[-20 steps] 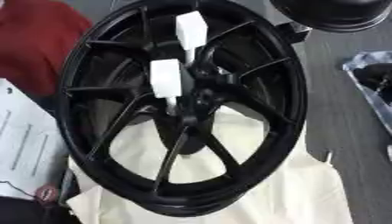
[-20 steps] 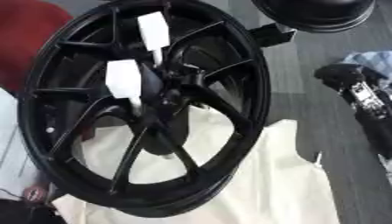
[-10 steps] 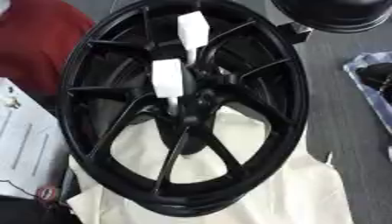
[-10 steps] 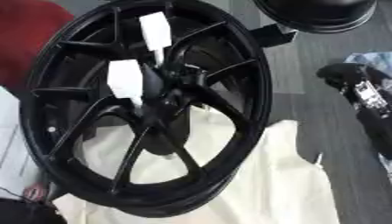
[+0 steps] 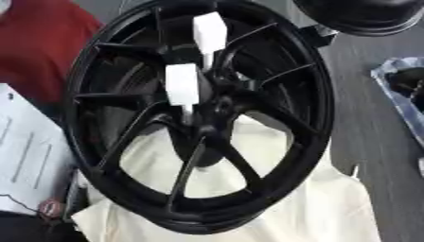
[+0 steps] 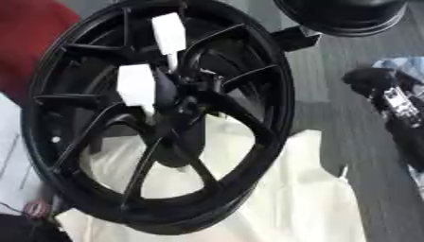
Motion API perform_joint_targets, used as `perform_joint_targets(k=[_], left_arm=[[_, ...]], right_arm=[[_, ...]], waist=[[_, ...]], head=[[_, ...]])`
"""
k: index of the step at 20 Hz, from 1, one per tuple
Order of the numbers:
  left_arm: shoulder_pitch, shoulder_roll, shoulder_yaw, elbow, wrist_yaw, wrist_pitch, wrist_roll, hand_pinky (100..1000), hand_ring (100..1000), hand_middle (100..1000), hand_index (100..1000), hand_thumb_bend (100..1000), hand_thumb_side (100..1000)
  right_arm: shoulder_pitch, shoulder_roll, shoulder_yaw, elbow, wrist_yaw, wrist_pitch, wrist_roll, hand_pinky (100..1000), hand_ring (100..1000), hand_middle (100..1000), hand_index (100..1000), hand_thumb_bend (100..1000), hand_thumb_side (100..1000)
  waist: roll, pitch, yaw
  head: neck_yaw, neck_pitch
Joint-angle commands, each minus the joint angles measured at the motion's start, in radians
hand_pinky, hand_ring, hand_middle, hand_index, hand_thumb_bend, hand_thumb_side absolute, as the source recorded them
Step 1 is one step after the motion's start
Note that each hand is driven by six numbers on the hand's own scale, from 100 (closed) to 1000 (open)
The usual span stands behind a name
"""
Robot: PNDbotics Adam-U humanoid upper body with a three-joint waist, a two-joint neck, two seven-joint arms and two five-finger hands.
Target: Pull the pin out of the wheel hub.
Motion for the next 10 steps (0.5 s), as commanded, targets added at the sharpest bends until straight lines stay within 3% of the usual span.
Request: perform_joint_targets(k=[1,5,10], left_arm=[[-0.004,0.002,0.011,-0.078,0.128,0.019,0.150,852,713,629,810,100,685],[0.001,-0.087,-0.010,-0.240,0.265,0.065,0.342,852,715,634,814,100,700],[-0.006,-0.265,-0.034,-0.434,0.297,0.105,0.481,853,718,642,819,100,707]], right_arm=[[-0.008,-0.016,-0.011,-0.015,-0.008,-0.005,-0.003,952,894,696,744,100,715],[-0.017,-0.018,-0.013,-0.015,-0.018,-0.010,-0.007,951,894,695,743,100,706],[-0.033,-0.022,-0.014,-0.015,-0.034,-0.016,-0.011,949,892,694,742,100,690]], waist=[[0.001,-0.020,0.001],[-0.002,-0.019,-0.003],[-0.010,-0.018,-0.009]], head=[[0.004,-0.005],[0.011,-0.014],[0.018,-0.023]])
